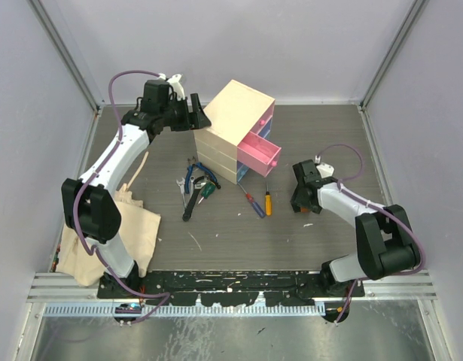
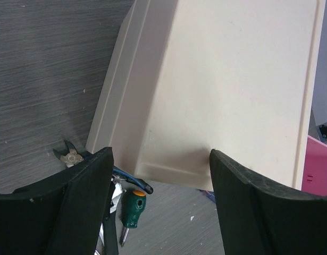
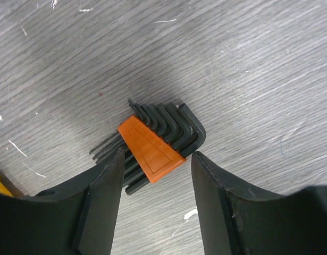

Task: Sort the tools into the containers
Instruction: Move the engineering item at the center of the board.

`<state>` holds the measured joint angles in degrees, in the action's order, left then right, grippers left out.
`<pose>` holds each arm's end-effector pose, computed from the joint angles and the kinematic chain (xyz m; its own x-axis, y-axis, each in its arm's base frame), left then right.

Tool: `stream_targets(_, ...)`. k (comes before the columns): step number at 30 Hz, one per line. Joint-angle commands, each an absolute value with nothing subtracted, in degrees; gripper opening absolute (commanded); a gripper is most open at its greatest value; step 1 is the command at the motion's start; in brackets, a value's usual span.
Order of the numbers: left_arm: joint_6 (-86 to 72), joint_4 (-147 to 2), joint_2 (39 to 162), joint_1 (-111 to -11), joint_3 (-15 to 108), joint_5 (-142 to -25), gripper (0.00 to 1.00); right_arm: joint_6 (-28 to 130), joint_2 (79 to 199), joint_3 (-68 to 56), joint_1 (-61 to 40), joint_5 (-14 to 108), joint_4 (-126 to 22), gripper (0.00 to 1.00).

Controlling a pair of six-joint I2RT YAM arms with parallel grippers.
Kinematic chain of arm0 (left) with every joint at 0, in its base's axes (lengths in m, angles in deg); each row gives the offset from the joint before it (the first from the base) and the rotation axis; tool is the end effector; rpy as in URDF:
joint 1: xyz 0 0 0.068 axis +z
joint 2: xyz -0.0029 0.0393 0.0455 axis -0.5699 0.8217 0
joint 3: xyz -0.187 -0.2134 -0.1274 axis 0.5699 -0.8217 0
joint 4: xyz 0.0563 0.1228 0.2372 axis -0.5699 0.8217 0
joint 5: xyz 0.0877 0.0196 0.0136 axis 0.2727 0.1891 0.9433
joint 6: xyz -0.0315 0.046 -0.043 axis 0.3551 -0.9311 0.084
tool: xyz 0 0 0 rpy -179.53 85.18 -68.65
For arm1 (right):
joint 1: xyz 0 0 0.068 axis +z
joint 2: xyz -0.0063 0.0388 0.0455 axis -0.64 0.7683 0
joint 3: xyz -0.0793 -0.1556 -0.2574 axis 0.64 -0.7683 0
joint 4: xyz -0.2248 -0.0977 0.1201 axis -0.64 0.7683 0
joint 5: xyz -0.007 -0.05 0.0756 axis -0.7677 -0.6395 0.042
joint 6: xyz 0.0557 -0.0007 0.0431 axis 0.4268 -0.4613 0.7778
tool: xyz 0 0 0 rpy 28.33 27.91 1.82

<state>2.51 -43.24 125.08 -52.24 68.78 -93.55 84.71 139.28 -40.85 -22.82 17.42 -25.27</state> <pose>0.4185 -0.1507 0.3778 -0.6721 -0.1506 -0.7250 0.3141 0.8287 -0.4633 0.2530 0.0551 0.1750 -0.7602 0.3987 -0.5129 0.4678 0.8838 -0.0063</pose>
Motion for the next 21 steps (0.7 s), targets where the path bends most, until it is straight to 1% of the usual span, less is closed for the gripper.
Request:
stream_targets(1,0.4,-40.3,125.2,-51.8,69.8,-92.9,0.73,75.8,136.7,-39.5,-24.2,20.9,-27.1,0.61)
stream_targets(4,0.5,-40.3,125.3,-51.7,69.8,-93.1,0.73,78.1,136.4,-37.9,-24.8,19.6,-25.1,0.66)
stream_targets(8,0.5,-40.4,125.3,-51.7,69.9,-93.2,0.73,87.1,134.1,-38.2,-24.8,19.3,-24.1,0.7)
stream_targets(16,0.8,-40.5,125.5,-51.8,69.8,-93.5,0.73,108.0,133.0,-39.1,-24.8,17.3,-19.0,0.72)
stream_targets(21,0.9,-40.5,125.4,-51.7,69.8,-93.6,0.73,114.9,134.8,-37.4,-24.8,16.2,-15.2,0.74)
